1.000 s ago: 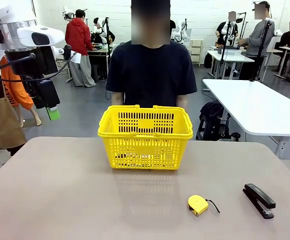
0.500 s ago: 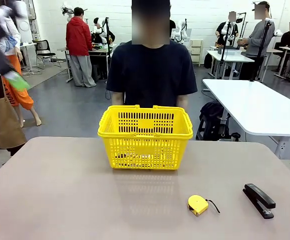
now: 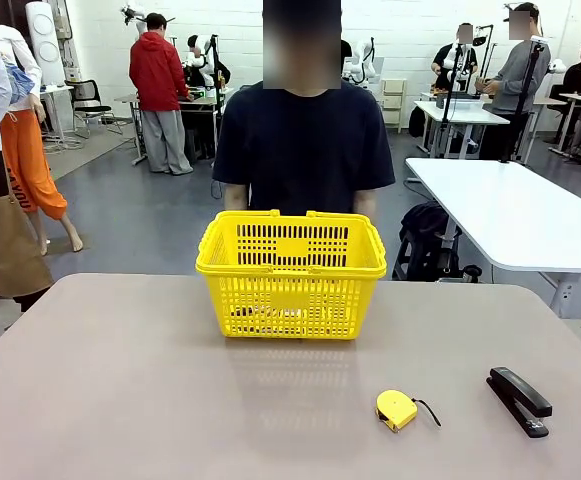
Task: Place the items the person wants into the basket.
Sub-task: Pick up the item the person points to and place it in the Market Basket.
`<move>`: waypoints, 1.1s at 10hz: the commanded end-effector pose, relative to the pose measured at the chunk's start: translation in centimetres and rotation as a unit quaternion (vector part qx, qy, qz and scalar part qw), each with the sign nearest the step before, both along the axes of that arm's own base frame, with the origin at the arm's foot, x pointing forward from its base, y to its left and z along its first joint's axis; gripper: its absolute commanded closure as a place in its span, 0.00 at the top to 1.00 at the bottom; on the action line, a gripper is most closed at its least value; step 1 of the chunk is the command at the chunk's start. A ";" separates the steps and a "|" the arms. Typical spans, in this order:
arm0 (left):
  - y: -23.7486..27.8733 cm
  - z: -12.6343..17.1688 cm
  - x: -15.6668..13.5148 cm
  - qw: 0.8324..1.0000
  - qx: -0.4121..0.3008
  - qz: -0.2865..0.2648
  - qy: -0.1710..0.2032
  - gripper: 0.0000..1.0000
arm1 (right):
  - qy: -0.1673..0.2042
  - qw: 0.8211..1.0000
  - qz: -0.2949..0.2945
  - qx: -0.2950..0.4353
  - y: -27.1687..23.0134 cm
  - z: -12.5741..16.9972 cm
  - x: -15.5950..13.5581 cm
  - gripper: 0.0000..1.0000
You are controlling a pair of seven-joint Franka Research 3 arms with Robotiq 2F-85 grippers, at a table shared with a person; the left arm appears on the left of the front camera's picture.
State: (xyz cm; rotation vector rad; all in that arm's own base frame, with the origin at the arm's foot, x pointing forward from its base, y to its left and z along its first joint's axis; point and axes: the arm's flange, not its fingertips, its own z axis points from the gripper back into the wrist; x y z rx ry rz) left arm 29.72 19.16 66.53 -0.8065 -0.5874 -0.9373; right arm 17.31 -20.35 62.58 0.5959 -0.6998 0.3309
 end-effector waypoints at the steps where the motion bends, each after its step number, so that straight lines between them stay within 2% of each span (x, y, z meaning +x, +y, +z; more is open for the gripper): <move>1: 1.5 -0.6 0.1 0.995 0.000 0.092 -0.038 1.00 | -0.007 1.000 0.011 0.006 0.1 -0.1 0.1 1.00; 3: 3.7 -1.4 -2.4 0.987 0.019 0.148 -0.053 1.00 | -0.007 1.000 0.011 0.006 0.1 -0.1 0.1 1.00; 7: 3.9 -1.5 -3.4 0.984 0.050 0.161 -0.056 1.00 | -0.007 1.000 0.011 0.006 0.1 -0.1 0.1 1.00; 8: 3.2 -1.7 -3.1 0.984 0.072 0.160 -0.037 1.00 | -0.007 1.000 0.011 0.006 0.1 -0.1 0.1 1.00; 9: 4.8 -0.6 -3.3 0.985 0.029 0.161 -0.048 1.00 | -0.007 1.000 0.011 0.006 0.1 -0.1 0.1 1.00; 11: 4.8 -0.6 -3.3 0.985 0.029 0.161 -0.048 1.00 | -0.007 1.000 0.011 0.006 0.1 -0.1 0.1 1.00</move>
